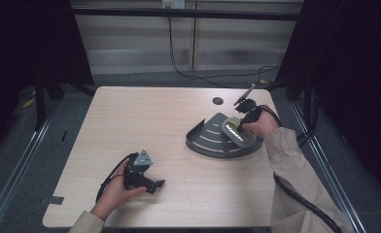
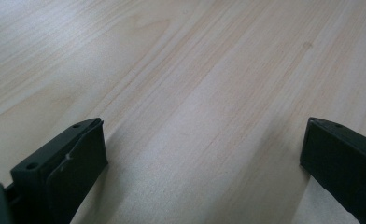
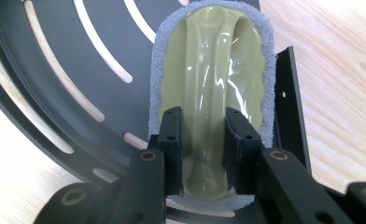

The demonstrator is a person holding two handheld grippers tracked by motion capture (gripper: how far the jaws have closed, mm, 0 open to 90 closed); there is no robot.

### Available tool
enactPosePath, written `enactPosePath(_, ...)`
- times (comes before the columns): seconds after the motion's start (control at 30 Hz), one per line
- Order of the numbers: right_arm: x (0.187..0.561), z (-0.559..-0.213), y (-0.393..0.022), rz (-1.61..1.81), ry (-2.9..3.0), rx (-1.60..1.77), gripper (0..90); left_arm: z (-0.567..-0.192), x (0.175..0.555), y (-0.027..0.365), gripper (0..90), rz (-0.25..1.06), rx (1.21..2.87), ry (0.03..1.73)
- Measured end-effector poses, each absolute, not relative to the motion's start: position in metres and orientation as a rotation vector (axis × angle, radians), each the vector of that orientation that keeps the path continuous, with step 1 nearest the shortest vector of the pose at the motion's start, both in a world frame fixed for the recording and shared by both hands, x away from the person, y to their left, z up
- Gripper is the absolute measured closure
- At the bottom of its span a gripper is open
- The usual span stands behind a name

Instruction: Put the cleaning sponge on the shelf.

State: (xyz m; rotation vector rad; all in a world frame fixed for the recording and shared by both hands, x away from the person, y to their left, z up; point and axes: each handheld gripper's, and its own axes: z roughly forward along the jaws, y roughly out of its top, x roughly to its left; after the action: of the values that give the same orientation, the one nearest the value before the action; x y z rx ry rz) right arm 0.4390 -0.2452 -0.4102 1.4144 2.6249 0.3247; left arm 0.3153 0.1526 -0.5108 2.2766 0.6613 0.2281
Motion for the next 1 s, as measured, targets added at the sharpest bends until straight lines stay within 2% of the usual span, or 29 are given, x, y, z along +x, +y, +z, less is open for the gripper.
enactPosePath(1.0, 0.442, -0.426, -0.265, 0.278, 2.642, 1.467, 70.8, -0.511, 0.315, 0.153, 0.0, 0.228, 2.277, 0.661)
